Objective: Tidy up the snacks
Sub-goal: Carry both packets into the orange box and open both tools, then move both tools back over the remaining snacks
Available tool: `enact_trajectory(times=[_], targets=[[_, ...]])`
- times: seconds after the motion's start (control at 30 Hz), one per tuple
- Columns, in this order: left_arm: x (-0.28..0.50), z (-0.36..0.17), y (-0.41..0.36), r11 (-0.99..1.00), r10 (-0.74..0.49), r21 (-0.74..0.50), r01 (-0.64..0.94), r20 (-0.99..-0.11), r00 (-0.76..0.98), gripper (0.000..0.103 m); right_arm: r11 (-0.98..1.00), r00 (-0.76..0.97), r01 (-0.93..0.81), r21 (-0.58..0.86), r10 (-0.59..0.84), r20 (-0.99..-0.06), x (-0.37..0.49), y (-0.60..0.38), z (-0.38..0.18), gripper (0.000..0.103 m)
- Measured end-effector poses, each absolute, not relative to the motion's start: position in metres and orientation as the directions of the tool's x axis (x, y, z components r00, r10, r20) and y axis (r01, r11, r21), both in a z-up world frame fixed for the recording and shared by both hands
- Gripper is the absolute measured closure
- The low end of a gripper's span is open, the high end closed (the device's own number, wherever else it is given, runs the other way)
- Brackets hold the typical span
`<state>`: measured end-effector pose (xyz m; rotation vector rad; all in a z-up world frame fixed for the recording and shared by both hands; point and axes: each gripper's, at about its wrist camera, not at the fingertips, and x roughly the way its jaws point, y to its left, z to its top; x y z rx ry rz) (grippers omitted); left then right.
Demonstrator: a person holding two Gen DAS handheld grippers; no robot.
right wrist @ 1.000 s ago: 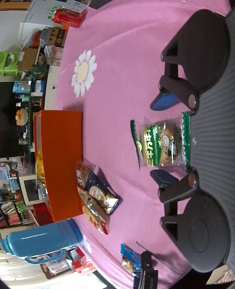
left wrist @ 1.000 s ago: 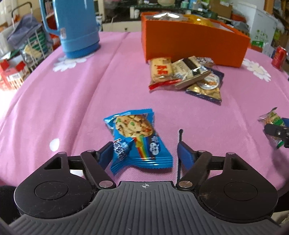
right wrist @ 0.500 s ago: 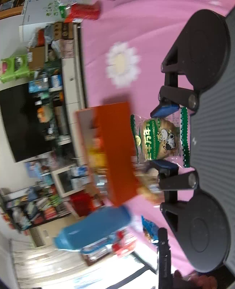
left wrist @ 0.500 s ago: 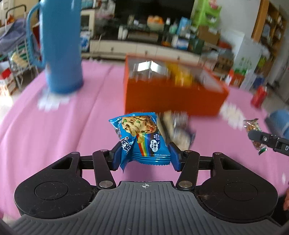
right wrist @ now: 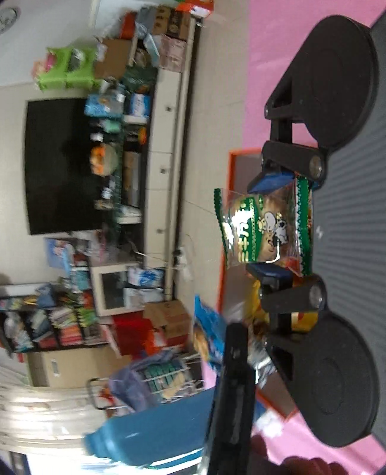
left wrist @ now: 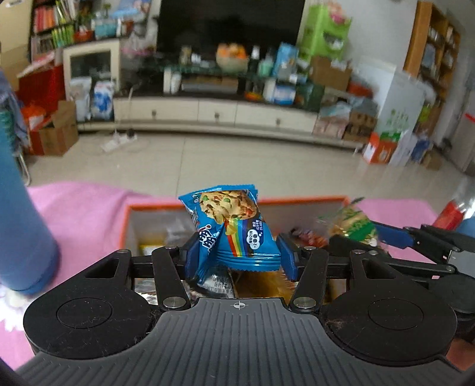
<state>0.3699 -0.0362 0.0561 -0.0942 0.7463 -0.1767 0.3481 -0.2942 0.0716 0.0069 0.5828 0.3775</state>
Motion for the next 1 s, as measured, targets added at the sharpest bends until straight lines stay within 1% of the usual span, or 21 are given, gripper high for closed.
enact_trajectory(times=[0.03, 0.07, 0.1, 0.13, 0.17, 0.2, 0.23, 0.33, 0.37, 0.4, 0.43, 0.5, 0.57, 0.63, 0.67, 0.77, 0.9, 1.0], targets=[[0.378, 0.044, -0.038, 0.982, -0.189, -0.146, 0.122, -0.683, 0.705, 0.079, 0.929, 0.754, -0.349, 0.120, 0.354, -0.554, 0.356, -0.292, 0.062, 0.044], [0.382, 0.037, -0.039, 0.982, -0.186, -0.142, 0.121, -0.684, 0.706, 0.078, 0.928, 0.739, -0.352, 0.124, 0.357, -0.572, 0.361, -0.290, 0.053, 0.044], [0.382, 0.032, -0.041, 0.983, -0.184, -0.131, 0.129, -0.673, 0.716, 0.075, 0.926, 0.719, -0.355, 0.125, 0.356, -0.597, 0.366, -0.287, 0.042, 0.041], [0.381, 0.029, -0.041, 0.983, -0.184, -0.122, 0.137, -0.664, 0.725, 0.072, 0.928, 0.716, -0.359, 0.104, 0.345, -0.607, 0.368, -0.283, 0.035, 0.039], [0.380, 0.028, -0.042, 0.983, -0.183, -0.114, 0.144, -0.659, 0.730, 0.071, 0.929, 0.729, -0.368, 0.040, 0.314, -0.609, 0.368, -0.277, 0.032, 0.037], [0.378, 0.027, -0.042, 0.983, -0.182, -0.107, 0.149, -0.656, 0.733, 0.066, 0.927, 0.733, -0.375, 0.008, 0.302, -0.609, 0.367, -0.273, 0.031, 0.033], [0.377, 0.025, -0.043, 0.983, -0.183, -0.103, 0.152, -0.654, 0.734, 0.057, 0.926, 0.734, -0.378, -0.002, 0.298, -0.611, 0.366, -0.271, 0.031, 0.031], [0.374, 0.031, -0.039, 0.980, -0.200, -0.126, 0.155, -0.654, 0.729, 0.051, 0.937, 0.731, -0.345, 0.055, 0.305, -0.611, 0.367, -0.278, 0.035, 0.016], [0.369, 0.037, -0.037, 0.979, -0.205, -0.131, 0.157, -0.649, 0.732, 0.050, 0.941, 0.738, -0.332, 0.069, 0.305, -0.602, 0.364, -0.281, 0.039, 0.005], [0.360, 0.044, -0.035, 0.978, -0.207, -0.129, 0.162, -0.633, 0.746, 0.045, 0.944, 0.755, -0.321, 0.075, 0.303, -0.582, 0.358, -0.285, 0.046, 0.003], [0.347, 0.052, -0.033, 0.979, -0.203, -0.121, 0.163, -0.614, 0.763, 0.038, 0.941, 0.766, -0.327, 0.084, 0.316, -0.560, 0.349, -0.289, 0.055, 0.002], [0.324, 0.066, -0.028, 0.982, -0.190, -0.113, 0.153, -0.582, 0.791, 0.032, 0.941, 0.786, -0.327, 0.088, 0.322, -0.528, 0.326, -0.293, 0.070, 0.001], [0.299, 0.075, -0.021, 0.981, -0.195, -0.121, 0.153, -0.564, 0.802, 0.031, 0.943, 0.795, -0.321, 0.089, 0.320, -0.515, 0.306, -0.298, 0.080, 0.001], [0.271, 0.079, -0.014, 0.981, -0.192, -0.131, 0.143, -0.558, 0.807, 0.027, 0.944, 0.795, -0.314, 0.103, 0.320, -0.516, 0.280, -0.303, 0.084, 0.001], [0.259, 0.079, -0.012, 0.982, -0.187, -0.132, 0.136, -0.560, 0.807, 0.027, 0.944, 0.790, -0.310, 0.113, 0.322, -0.522, 0.268, -0.307, 0.083, 0.001], [0.222, 0.066, -0.006, 0.988, -0.152, -0.114, 0.104, -0.594, 0.790, 0.026, 0.947, 0.756, -0.279, 0.162, 0.320, -0.571, 0.230, -0.323, 0.065, 0.001], [0.184, 0.029, -0.004, 0.997, -0.071, -0.043, 0.057, -0.672, 0.737, 0.027, 0.945, 0.722, -0.210, 0.252, 0.324, -0.612, 0.186, -0.352, 0.030, 0.001], [0.179, 0.006, -0.007, 1.000, -0.022, -0.009, 0.022, -0.725, 0.688, 0.029, 0.907, 0.688, -0.148, 0.395, 0.381, -0.618, 0.179, -0.374, 0.013, 0.000]])
